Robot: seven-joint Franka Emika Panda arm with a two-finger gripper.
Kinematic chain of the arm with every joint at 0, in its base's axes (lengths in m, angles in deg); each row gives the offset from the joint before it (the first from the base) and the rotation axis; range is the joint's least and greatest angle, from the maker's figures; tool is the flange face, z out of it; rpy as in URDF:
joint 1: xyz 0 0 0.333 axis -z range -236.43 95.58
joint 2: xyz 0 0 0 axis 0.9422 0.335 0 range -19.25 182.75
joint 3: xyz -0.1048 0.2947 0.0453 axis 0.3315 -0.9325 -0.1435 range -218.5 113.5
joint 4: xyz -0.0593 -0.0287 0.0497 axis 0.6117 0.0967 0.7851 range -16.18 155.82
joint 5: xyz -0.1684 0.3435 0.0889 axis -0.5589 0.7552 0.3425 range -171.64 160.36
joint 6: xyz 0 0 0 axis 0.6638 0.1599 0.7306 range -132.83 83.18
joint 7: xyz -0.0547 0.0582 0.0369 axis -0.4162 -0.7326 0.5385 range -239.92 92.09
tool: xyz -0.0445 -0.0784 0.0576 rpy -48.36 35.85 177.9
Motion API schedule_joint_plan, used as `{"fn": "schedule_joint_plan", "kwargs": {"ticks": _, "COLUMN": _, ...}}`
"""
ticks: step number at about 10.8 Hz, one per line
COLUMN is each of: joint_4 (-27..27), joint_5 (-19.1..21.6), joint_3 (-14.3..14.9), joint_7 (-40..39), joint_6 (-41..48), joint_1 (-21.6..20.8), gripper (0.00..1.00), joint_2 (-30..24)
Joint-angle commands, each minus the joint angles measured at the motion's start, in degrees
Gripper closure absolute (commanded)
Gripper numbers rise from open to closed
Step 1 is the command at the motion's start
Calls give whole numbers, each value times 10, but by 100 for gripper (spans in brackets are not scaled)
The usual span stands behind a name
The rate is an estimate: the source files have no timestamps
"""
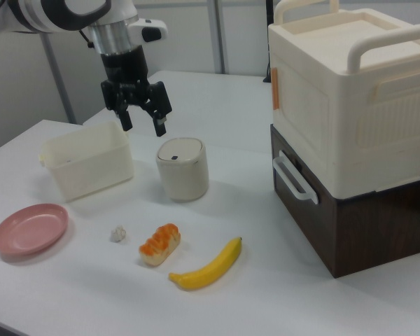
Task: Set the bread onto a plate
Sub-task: 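Move the open gripper down over the orange-topped bread roll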
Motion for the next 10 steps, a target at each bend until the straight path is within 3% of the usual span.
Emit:
{"fn": "schedule_joint_plan", "kwargs": {"ticks": 1, "joint_4": 13, "joint_5": -75, "joint_3": -6, "joint_7": -18, "joint_6": 28, "joint_1": -49, "gripper": 0, "joint_2": 16}}
{"fn": "schedule_joint_plan", "kwargs": {"ticks": 2, "joint_4": 23, "joint_5": -100, "joint_3": -7, "joint_7": -17, "joint_6": 27, "joint_1": -68, "gripper": 0, "joint_2": 25}}
{"fn": "schedule_joint_plan", "kwargs": {"ticks": 5, "joint_4": 45, "joint_5": -101, "joint_3": -7, "joint_7": -34, "joint_6": 15, "joint_1": -50, "gripper": 0, "joint_2": 30}}
{"fn": "schedule_joint_plan", "kwargs": {"ticks": 10, "joint_4": 184, "joint_5": -135, "joint_3": -6, "joint_7": -40, "joint_6": -139, "joint_1": -20, "gripper": 0, "joint_2": 9}}
